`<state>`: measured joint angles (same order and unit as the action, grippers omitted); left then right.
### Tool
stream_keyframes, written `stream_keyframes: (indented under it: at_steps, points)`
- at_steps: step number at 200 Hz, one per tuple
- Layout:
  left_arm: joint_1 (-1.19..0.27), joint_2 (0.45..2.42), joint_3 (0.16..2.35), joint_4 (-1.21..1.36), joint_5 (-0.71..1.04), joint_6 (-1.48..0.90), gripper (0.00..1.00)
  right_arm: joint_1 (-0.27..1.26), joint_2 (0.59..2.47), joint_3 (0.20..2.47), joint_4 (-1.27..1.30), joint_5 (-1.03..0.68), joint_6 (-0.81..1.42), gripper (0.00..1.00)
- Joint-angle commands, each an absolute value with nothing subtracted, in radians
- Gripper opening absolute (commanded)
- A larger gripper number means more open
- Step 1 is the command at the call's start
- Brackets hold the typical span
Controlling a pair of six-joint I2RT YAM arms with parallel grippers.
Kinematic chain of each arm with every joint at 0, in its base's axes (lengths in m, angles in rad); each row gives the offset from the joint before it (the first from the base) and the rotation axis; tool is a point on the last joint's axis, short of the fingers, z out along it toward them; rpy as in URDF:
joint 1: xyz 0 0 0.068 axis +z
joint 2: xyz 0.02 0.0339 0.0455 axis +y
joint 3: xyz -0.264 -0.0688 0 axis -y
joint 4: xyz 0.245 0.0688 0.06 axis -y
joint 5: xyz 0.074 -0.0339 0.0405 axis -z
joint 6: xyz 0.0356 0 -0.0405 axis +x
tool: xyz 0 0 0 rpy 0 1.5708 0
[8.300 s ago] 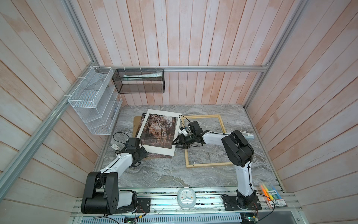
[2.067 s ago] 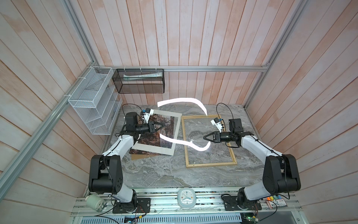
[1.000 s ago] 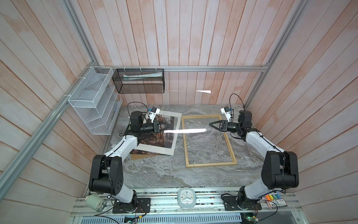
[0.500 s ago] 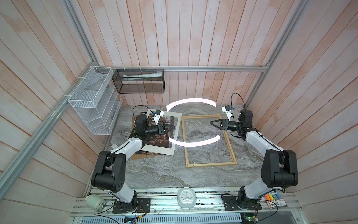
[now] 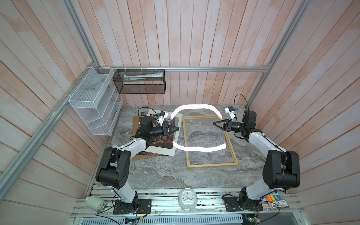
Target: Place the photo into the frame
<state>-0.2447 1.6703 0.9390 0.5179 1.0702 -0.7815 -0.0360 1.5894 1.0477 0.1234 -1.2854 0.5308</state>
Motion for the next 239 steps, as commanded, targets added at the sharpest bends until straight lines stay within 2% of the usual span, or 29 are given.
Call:
stream_keyframes:
  at_steps: [1, 21, 45, 123, 177, 239]
  points:
    - [-0.239, 1.701, 0.977, 0.511, 1.018, -0.764, 0.2, -0.068, 1.557, 1.079, 0.075, -1.27, 0.56, 0.0]
    - [-0.242, 1.712, 0.989, 0.489, 0.968, -0.76, 0.44, -0.085, 1.537, 1.108, 0.045, -1.257, 0.571, 0.0]
    - [-0.251, 1.722, 1.007, 0.428, 0.886, -0.735, 0.53, -0.111, 1.52, 1.15, 0.034, -1.259, 0.605, 0.0]
    - [-0.377, 1.854, 1.169, -0.003, 0.551, -0.637, 0.52, -0.241, 1.567, 1.39, -0.033, -1.267, 0.684, 0.0]
    - [-0.479, 1.961, 1.3, -0.199, 0.331, -0.559, 0.5, -0.323, 1.578, 1.402, -0.034, -1.273, 0.692, 0.0]
    - [-0.516, 2.05, 1.406, -0.278, 0.315, -0.467, 0.48, -0.363, 1.538, 1.326, -0.095, -1.253, 0.632, 0.0]
